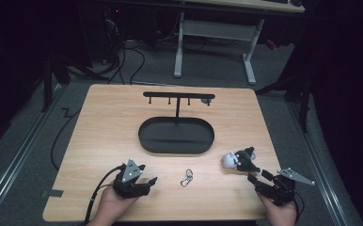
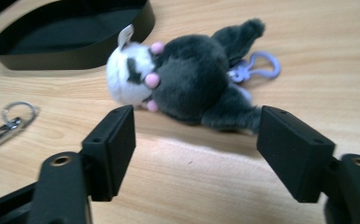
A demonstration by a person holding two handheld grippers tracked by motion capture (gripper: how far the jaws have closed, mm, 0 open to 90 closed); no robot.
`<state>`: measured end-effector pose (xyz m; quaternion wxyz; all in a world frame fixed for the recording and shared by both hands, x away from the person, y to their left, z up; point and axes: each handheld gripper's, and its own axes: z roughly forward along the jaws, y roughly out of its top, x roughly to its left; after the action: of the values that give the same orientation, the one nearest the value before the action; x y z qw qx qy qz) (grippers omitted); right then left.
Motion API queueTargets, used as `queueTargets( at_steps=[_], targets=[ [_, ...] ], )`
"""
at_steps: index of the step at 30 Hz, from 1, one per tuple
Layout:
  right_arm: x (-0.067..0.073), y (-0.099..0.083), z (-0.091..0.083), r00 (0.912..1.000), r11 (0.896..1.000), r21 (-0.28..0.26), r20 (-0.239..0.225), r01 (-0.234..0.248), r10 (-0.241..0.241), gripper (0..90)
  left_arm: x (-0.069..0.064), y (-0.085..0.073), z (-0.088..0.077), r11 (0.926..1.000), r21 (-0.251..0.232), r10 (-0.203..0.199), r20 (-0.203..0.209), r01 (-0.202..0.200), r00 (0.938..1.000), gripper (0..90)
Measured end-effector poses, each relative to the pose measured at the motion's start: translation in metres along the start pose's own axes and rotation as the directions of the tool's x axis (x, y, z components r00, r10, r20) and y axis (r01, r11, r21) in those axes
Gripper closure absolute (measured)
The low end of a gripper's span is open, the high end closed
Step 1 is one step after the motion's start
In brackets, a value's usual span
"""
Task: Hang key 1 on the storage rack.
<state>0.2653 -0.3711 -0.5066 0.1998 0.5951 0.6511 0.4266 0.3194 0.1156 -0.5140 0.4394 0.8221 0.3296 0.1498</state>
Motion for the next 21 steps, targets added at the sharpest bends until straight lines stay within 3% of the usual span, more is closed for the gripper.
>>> queueTargets(
  at_steps=[2, 3, 12, 15, 16, 17, 21],
  targets=[
    [0.002, 0.000, 0.000, 0.9998, 1.000, -0.005, 0.018, 0.009, -0.009, 30.9, 0.002, -0.001, 0.000, 1.0000, -0.002, -0.005, 0.000, 0.005, 1.0000, 36.0],
    [0.005, 0.001, 0.000, 0.9984, 1.000, -0.010, 0.048, 0.028, -0.028, 33.3, 0.004, -0.003, 0.002, 1.0000, 0.003, -0.001, -0.003, 0.001, 1.0000, 36.1],
    [0.010, 0.002, 0.005, 0.9957, 0.998, -0.004, 0.061, 0.070, -0.070, 40.5, 0.009, -0.005, 0.000, 0.9993, -0.019, -0.031, 0.005, 0.031, 0.9995, 36.6],
    [0.009, 0.004, 0.007, 0.9939, 0.995, 0.011, 0.041, 0.103, -0.103, 65.5, 0.010, -0.006, -0.002, 0.9987, -0.025, -0.045, 0.000, 0.045, 0.9990, 37.0],
    [0.009, 0.004, 0.007, 0.9939, 0.995, 0.011, 0.041, 0.103, -0.103, 65.5, 0.010, -0.006, -0.002, 0.9987, -0.025, -0.045, 0.000, 0.045, 0.9990, 37.0],
    [0.008, 0.006, 0.011, 0.9909, 0.992, 0.036, 0.058, 0.119, -0.121, 84.4, 0.010, -0.006, -0.003, 0.9980, -0.031, -0.055, 0.003, 0.055, 0.9985, 37.2],
    [0.004, 0.010, 0.019, 0.9861, 0.989, 0.078, 0.095, 0.130, -0.137, 90.0, 0.011, -0.009, -0.009, 0.9948, -0.051, -0.088, 0.012, 0.088, 0.9961, 37.5]
  ],
)
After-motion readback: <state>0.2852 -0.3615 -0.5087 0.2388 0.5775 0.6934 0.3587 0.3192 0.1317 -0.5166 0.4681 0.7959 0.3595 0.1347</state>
